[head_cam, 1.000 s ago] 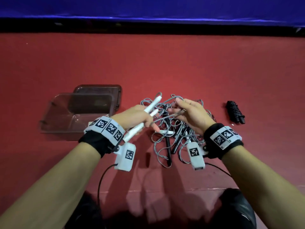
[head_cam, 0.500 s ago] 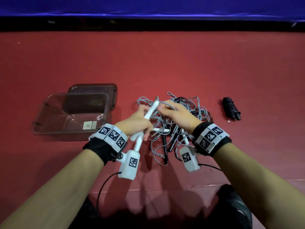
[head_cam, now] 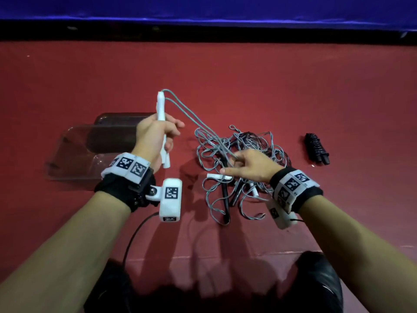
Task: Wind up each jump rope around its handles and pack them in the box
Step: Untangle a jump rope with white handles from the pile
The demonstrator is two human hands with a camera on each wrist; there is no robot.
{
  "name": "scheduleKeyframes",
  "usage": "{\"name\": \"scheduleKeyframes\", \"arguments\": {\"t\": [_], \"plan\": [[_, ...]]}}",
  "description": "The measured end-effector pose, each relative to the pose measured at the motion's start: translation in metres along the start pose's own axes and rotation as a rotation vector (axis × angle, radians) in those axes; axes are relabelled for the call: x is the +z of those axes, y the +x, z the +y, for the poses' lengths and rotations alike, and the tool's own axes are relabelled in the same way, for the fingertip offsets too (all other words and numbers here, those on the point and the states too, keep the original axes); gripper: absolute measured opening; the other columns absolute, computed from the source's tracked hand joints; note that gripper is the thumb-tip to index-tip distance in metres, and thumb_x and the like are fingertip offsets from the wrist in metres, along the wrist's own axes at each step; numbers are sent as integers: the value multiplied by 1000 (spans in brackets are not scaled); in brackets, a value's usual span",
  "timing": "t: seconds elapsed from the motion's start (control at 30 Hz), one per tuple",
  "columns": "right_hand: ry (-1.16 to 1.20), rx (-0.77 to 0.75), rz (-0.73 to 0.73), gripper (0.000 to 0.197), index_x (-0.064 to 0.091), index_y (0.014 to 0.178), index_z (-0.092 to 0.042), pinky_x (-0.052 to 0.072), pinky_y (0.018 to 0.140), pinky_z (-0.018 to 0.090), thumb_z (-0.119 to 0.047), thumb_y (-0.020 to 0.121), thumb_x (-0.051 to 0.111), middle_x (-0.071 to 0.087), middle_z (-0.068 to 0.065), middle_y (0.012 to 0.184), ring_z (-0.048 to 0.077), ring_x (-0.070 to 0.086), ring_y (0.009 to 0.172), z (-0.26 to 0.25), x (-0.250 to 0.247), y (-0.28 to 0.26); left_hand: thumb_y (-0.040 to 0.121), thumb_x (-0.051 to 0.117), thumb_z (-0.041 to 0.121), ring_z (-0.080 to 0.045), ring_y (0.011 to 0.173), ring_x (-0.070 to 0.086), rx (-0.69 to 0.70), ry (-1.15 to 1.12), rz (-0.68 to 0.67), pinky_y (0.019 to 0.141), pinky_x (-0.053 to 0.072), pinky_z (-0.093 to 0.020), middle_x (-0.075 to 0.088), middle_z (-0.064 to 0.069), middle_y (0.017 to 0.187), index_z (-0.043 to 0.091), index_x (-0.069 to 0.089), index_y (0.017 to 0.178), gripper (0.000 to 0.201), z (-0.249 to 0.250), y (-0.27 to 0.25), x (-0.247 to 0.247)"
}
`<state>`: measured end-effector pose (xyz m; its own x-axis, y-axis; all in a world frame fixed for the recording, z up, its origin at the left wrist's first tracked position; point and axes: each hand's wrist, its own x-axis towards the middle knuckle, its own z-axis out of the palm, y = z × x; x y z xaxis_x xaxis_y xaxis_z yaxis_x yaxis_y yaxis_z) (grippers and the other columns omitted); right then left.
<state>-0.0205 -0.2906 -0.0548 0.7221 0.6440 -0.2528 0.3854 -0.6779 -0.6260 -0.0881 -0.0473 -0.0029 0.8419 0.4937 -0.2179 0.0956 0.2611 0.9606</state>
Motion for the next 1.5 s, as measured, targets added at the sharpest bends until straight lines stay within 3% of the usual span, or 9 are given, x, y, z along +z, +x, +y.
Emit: {"name": "scheduleKeyframes", "arguments": {"t": [0.27,0.4,0.5,0.67,0.87,1.03,1.13,1.27,1.5], "plan": [[1309,-132,-25,43,47,77,-13,9,47,26,-37,108,32,16,-6,54,12,10,50,-76,-2,3,80,77,-3,-8,36,44,-41,729,-521,37,36,-21,57,2,59,13,67,103,30,-38,-21,13],[1227,-96,197,45,53,78,-10,27,50,25,-40,108,38,36,-2,49,15,28,47,-78,-27,2,95,71,22,-13,37,48,-50,757,-492,42,40,-24,62,2,48,11,64,77,22,-41,-23,20],[1133,-18,374,64,71,99,-9,50,99,39,-60,102,33,75,5,94,18,69,95,-48,-28,3,101,58,14,-13,29,39,10,466,-388,34,32,-21,61,-6,48,5,65,78,25,-12,-15,17],[529,-168,100,78,31,157,-27,30,113,16,-66,92,45,34,-4,161,6,35,145,-45,10,-7,99,53,26,-10,28,27,-46,-45,-661,38,22,-22,41,-3,40,9,55,77,28,66,-35,32],[259,-286,263,19,71,102,-10,49,77,30,-26,92,73,67,-11,87,5,61,76,-72,28,13,104,47,27,-7,30,31,-95,-193,-645,45,18,-25,58,-3,57,13,57,76,33,85,-37,33],[844,-173,272,13,69,97,0,57,73,24,-9,101,60,74,1,85,11,67,73,-81,12,8,97,62,44,-6,40,33,-7,-84,-359,46,31,-20,73,-2,123,8,62,120,43,50,-9,6],[1160,-117,299,14,66,101,-4,61,76,27,-10,103,53,76,7,93,17,70,75,-82,-4,6,73,83,53,-9,41,37,-57,179,-256,44,34,-24,72,1,90,12,64,123,67,8,-6,-7],[1313,-69,359,15,65,106,-4,61,73,23,-12,104,53,77,7,95,12,69,74,-80,-17,4,83,77,51,-13,37,34,-205,512,-596,46,30,-27,48,2,46,11,68,91,42,-36,-22,-6],[1154,29,496,41,69,108,-12,54,76,36,-46,104,47,75,4,104,15,63,77,-65,-6,5,99,65,26,-9,37,34,-154,140,-498,44,30,-25,73,-12,83,3,66,93,24,-15,-33,27]]}}
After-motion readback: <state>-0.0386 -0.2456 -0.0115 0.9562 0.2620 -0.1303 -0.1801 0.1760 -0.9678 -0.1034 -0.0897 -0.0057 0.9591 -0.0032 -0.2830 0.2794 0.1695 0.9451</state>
